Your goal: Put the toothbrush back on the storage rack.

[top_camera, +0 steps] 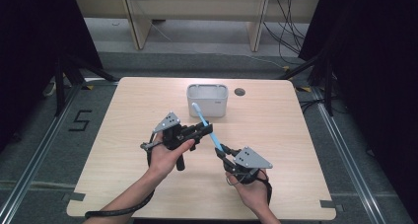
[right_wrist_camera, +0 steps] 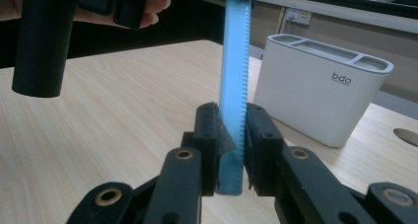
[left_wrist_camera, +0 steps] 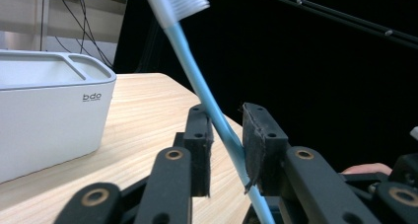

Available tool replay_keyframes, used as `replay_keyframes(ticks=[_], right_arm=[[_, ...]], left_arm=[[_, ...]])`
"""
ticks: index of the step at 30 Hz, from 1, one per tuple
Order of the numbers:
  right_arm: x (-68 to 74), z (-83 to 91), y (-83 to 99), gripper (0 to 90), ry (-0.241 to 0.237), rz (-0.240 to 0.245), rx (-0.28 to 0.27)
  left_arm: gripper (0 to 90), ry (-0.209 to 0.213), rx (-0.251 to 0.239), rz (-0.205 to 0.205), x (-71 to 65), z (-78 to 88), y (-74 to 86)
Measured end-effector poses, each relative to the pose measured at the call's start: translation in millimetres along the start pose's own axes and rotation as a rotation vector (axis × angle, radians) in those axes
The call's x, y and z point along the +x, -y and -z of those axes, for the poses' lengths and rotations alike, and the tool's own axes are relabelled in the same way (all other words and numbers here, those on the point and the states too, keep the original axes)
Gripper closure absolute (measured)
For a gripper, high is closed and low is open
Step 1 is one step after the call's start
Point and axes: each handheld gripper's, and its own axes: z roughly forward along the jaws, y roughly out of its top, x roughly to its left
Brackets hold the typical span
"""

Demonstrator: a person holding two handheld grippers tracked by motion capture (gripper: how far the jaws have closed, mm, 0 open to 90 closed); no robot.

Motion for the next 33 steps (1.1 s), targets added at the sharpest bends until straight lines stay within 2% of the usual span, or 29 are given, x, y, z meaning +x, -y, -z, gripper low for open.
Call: replay_keyframes(ticks=[4,5,6,7,8,9,10,11,13,16,17,18,19,20,22,24,26,28,29,32,33], right_arm=[[0.8,-1.0,0.1,77.8,-0.010,0.000,0.007],[0.4,-1.1,-0.2,77.6,-0.001,0.019,0.010],[1.2,-1.9,0.0,77.3,-0.018,0.012,0.014],[1.0,-2.0,-0.4,77.1,-0.002,0.035,0.014],[1.7,-2.8,-0.3,76.9,-0.007,0.038,0.017],[3.5,-2.9,-0.2,76.7,-0.013,0.021,0.031],[4.5,-5.2,0.3,76.3,-0.026,0.017,0.018],[5.2,-4.7,-0.2,75.9,-0.014,0.028,0.038],[6.6,-6.7,-0.3,72.6,-0.024,0.035,0.050],[8.4,-7.5,-0.2,65.6,-0.026,0.046,0.061],[8.4,-7.5,-0.2,65.6,-0.026,0.046,0.061],[8.5,-6.8,0.1,60.0,-0.028,0.053,0.063],[8.8,-5.3,0.0,57.1,-0.025,0.052,0.071],[8.8,-5.3,0.0,57.1,-0.025,0.052,0.071],[6.8,-1.9,1.4,50.3,-0.006,0.057,0.077],[5.1,-0.3,2.2,48.6,0.001,0.058,0.081],[3.0,2.4,4.6,46.0,0.004,0.035,0.093],[-0.7,5.6,7.2,43.7,0.015,0.040,0.096],[-0.9,7.4,8.8,42.6,0.025,0.023,0.103],[-5.0,12.9,13.1,40.6,0.038,0.017,0.114],[-7.5,14.4,14.3,40.0,0.045,0.035,0.115]], left_arm=[[75.2,0.012,-0.006,0.003,-1.7,0.8,0.2],[75.9,0.016,-0.006,0.005,-2.7,1.1,0.2],[76.4,0.016,-0.006,0.005,-2.7,1.1,0.2],[76.9,0.029,-0.010,0.003,-3.8,0.9,0.5],[77.6,0.033,-0.010,0.004,-4.9,1.1,0.4],[78.4,0.038,-0.010,0.001,-6.0,1.3,0.4],[79.3,0.045,-0.007,-0.003,-7.0,1.5,0.2],[80.7,0.050,-0.010,-0.008,-8.3,1.6,0.2],[83.4,0.035,-0.013,-0.054,-10.4,3.0,-1.0],[83.6,0.033,-0.022,-0.059,-10.3,4.3,-2.7],[83.6,0.024,-0.025,-0.072,-9.6,5.2,-3.6],[83.6,0.013,-0.031,-0.081,-8.6,6.3,-4.5],[83.6,-0.005,-0.039,-0.095,-5.8,8.3,-5.9],[83.6,-0.005,-0.039,-0.095,-5.8,8.3,-5.9],[83.6,-0.041,-0.048,-0.117,-1.2,11.3,-7.2],[83.6,-0.068,-0.054,-0.139,3.2,14.0,-7.9],[83.6,-0.091,-0.061,-0.154,7.2,16.4,-8.1],[83.5,-0.112,-0.067,-0.170,11.4,18.5,-8.2],[83.5,-0.122,-0.072,-0.174,13.4,19.5,-8.2],[83.5,-0.150,-0.085,-0.194,20.0,22.0,-8.5],[83.5,-0.160,-0.091,-0.203,22.0,22.6,-8.7]])
